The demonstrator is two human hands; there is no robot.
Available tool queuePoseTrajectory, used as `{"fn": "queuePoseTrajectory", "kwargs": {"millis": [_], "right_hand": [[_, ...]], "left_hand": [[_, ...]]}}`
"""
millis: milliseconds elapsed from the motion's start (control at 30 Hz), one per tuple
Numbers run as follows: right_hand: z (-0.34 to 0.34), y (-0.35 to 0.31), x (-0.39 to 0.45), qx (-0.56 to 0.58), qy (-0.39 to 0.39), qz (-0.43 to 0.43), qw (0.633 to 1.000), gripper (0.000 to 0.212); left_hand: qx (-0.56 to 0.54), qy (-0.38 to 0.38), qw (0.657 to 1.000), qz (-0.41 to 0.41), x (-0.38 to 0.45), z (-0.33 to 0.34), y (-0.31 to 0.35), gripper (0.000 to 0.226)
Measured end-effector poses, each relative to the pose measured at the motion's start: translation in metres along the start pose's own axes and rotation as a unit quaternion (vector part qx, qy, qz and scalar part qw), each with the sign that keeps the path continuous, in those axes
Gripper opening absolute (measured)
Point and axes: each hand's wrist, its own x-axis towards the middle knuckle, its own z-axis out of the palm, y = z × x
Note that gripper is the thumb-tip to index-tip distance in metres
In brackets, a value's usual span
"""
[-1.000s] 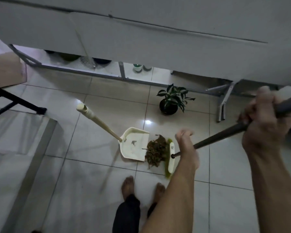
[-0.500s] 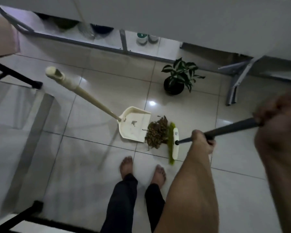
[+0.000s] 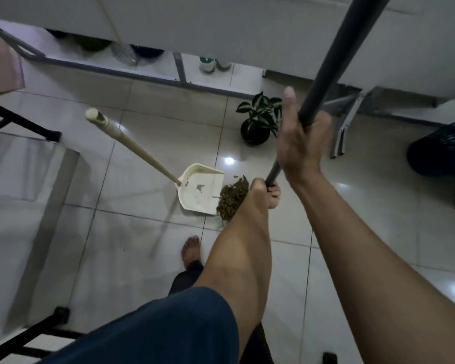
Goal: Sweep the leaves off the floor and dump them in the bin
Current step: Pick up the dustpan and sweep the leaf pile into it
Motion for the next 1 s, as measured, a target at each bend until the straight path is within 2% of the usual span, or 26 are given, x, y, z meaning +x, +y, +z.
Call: {"fn": "queuePoseTrajectory", "kwargs": {"millis": [67,133,267,400,567,700,867,1000], "right_hand": [[0.005,-0.003,-0.005,-0.006,0.009,-0.003,1.000,0.048],[0.010,0.001,-0.011,-0.001,0.015,-0.016,1.000,0.047],[0.013,0.005,-0.018,0.051,0.009,-0.010,0.999,0.040],[0.020,0.001,-0.019,0.097,-0.027,-0.020,0.995,0.038],[0.030,-0.016,-0.019,0.106,-0.049,-0.031,0.993,0.047],[0.034,-0.038,-0.016,0.093,-0.068,-0.070,0.991,0.045],[0.029,-0.057,-0.002,0.073,-0.104,-0.091,0.988,0.047],[0.028,-0.056,0.020,0.009,-0.184,-0.091,0.979,0.050]], "left_hand": [[-0.021,0.027,0.999,-0.018,0.000,0.006,0.003,0.031],[-0.039,0.011,0.999,-0.010,-0.004,0.003,0.004,0.028],[-0.065,-0.002,0.997,-0.030,-0.008,-0.013,0.013,0.037],[-0.059,0.010,0.998,-0.002,-0.010,-0.027,0.023,0.036],[-0.141,0.010,0.990,-0.013,-0.022,-0.038,0.045,0.032],[-0.142,0.003,0.990,0.004,-0.046,-0.033,0.058,0.031],[-0.158,-0.041,0.986,0.032,-0.061,-0.006,0.067,0.033],[-0.194,-0.088,0.977,0.029,-0.047,0.009,0.077,0.035]]}}
